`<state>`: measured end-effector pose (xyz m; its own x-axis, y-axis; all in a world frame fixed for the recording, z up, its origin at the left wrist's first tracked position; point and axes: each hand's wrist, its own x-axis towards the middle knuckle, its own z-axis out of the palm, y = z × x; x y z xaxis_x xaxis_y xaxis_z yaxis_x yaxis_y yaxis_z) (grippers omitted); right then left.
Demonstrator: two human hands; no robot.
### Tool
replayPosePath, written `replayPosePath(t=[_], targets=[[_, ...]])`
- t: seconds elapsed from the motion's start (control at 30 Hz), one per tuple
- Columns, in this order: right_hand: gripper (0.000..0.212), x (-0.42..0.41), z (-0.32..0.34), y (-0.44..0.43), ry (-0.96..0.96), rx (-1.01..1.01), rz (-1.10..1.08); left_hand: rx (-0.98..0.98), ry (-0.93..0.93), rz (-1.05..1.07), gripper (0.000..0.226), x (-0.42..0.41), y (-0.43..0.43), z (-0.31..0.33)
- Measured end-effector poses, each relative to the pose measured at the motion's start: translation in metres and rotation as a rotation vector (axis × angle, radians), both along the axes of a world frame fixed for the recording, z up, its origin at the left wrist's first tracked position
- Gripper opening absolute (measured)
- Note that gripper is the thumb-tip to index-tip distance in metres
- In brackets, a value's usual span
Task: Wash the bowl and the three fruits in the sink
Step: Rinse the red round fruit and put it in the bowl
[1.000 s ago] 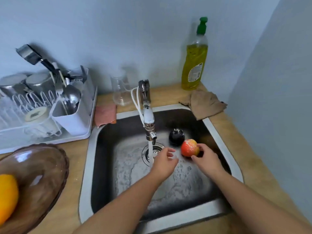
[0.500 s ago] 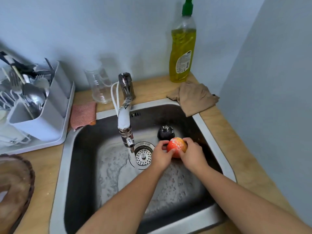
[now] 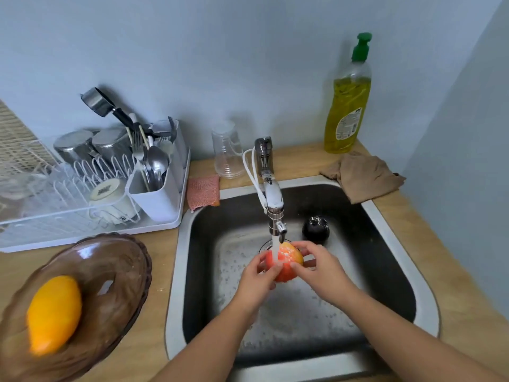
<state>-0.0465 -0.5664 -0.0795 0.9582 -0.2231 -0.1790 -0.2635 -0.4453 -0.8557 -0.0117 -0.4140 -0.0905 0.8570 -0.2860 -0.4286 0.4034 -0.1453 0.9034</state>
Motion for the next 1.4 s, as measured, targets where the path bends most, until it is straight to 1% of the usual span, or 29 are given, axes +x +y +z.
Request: replayPosePath(t=[0.13, 0.23, 0.3, 0.4, 0.47, 0.53, 0.6, 0.63, 0.7, 0.73, 0.77, 0.8, 0.83, 0.87, 0.9, 0.93, 1.0, 1.03, 1.07, 1.1, 1.13, 1.17, 1.2, 1.23, 1.27, 1.3, 1.33, 1.37, 1.4], targets=[[0.036, 0.002, 0.004, 0.017, -0.084, -0.044, 0.064, 0.028, -0.006, -0.027, 0.036, 0.000, 0.021, 0.007], [0.036, 0.001, 0.001, 0.025, -0.093, -0.046, 0.083, -0.001, -0.029, -0.057, 0.036, -0.002, 0.029, 0.012], [0.035, 0.001, -0.002, 0.031, -0.025, 0.091, 0.086, -0.018, -0.071, -0.064, 0.038, -0.002, 0.032, 0.012], [0.039, 0.008, 0.003, 0.040, 0.251, 0.507, -0.048, -0.015, -0.169, -0.122, 0.043, 0.002, 0.036, 0.008], [0.041, 0.014, 0.004, 0.040, 0.298, 0.650, -0.165, -0.022, -0.201, -0.183, 0.046, 0.003, 0.036, 0.011], [0.035, 0.015, 0.004, 0.041, 0.169, 0.509, -0.179, -0.055, -0.149, -0.174, 0.039, 0.003, 0.030, 0.017], [0.025, 0.008, 0.006, 0.046, -0.004, 0.323, -0.104, -0.057, -0.075, -0.164, 0.038, 0.005, 0.021, 0.021], [0.026, 0.004, 0.003, 0.046, -0.068, 0.189, -0.035, -0.028, -0.059, -0.165, 0.038, 0.006, 0.016, 0.020], [0.037, -0.003, -0.005, 0.044, -0.158, -0.113, 0.094, 0.041, -0.005, -0.133, 0.045, 0.009, 0.009, 0.016], [0.041, -0.004, -0.007, 0.042, -0.187, -0.212, 0.138, 0.069, 0.018, -0.112, 0.050, 0.010, 0.007, 0.012], [0.041, -0.002, -0.008, 0.040, -0.204, -0.247, 0.149, 0.091, 0.007, -0.090, 0.052, 0.009, 0.005, 0.007], [0.038, 0.000, -0.007, 0.038, -0.214, -0.211, 0.123, 0.110, -0.049, -0.080, 0.051, 0.007, 0.004, 0.004], [0.032, 0.005, -0.004, 0.036, -0.221, -0.132, 0.068, 0.124, -0.123, -0.084, 0.047, 0.003, 0.002, 0.001], [0.027, 0.011, -0.003, 0.035, -0.192, 0.002, 0.000, 0.137, -0.181, -0.095, 0.042, -0.001, 0.001, -0.001], [0.030, 0.016, -0.002, 0.033, -0.163, 0.044, -0.052, 0.134, -0.192, -0.109, 0.038, -0.004, -0.001, -0.002], [0.032, 0.018, -0.001, 0.033, -0.134, 0.045, -0.058, 0.112, -0.174, -0.108, 0.037, -0.006, -0.002, 0.001], [0.035, 0.013, -0.001, 0.032, -0.182, -0.194, 0.018, 0.040, -0.009, -0.036, 0.044, -0.001, -0.006, 0.009], [0.046, 0.009, -0.003, 0.031, -0.222, -0.328, 0.069, 0.009, 0.097, -0.005, 0.049, 0.005, -0.007, 0.015], [0.057, 0.007, -0.003, 0.029, -0.248, -0.395, 0.111, -0.037, 0.195, 0.022, 0.052, 0.010, -0.007, 0.019], [0.060, 0.004, -0.003, 0.028, -0.261, -0.398, 0.137, -0.038, 0.246, 0.028, 0.052, 0.015, -0.009, 0.022], [0.054, 0.004, -0.004, 0.030, -0.269, -0.350, 0.141, -0.005, 0.259, 0.014, 0.050, 0.017, -0.011, 0.024], [0.042, 0.006, -0.004, 0.031, -0.258, -0.244, 0.094, 0.045, 0.212, 0.005, 0.048, 0.016, -0.014, 0.023], [0.032, 0.010, -0.001, 0.033, -0.187, -0.091, 0.017, 0.090, 0.111, -0.007, 0.044, 0.013, -0.015, 0.020], [0.032, 0.015, 0.000, 0.033, -0.062, 0.114, -0.092, 0.113, -0.006, -0.011, 0.038, 0.009, -0.014, 0.016], [0.033, 0.021, 0.000, 0.032, 0.092, 0.270, -0.176, 0.118, -0.099, -0.016, 0.032, 0.004, -0.011, 0.014], [0.035, 0.023, 0.002, 0.032, 0.180, 0.317, -0.187, 0.106, -0.154, -0.028, 0.027, 0.001, -0.009, 0.011], [0.037, 0.022, 0.004, 0.032, 0.178, 0.271, -0.150, 0.110, -0.163, -0.044, 0.025, 0.000, -0.007, 0.012], [0.036, 0.020, 0.003, 0.033, 0.095, 0.155, -0.090, 0.123, -0.126, -0.049, 0.026, 0.002, -0.007, 0.013], [0.035, 0.017, 0.000, 0.032, -0.031, -0.029, -0.023, 0.142, -0.060, -0.043, 0.030, 0.005, -0.007, 0.016]])
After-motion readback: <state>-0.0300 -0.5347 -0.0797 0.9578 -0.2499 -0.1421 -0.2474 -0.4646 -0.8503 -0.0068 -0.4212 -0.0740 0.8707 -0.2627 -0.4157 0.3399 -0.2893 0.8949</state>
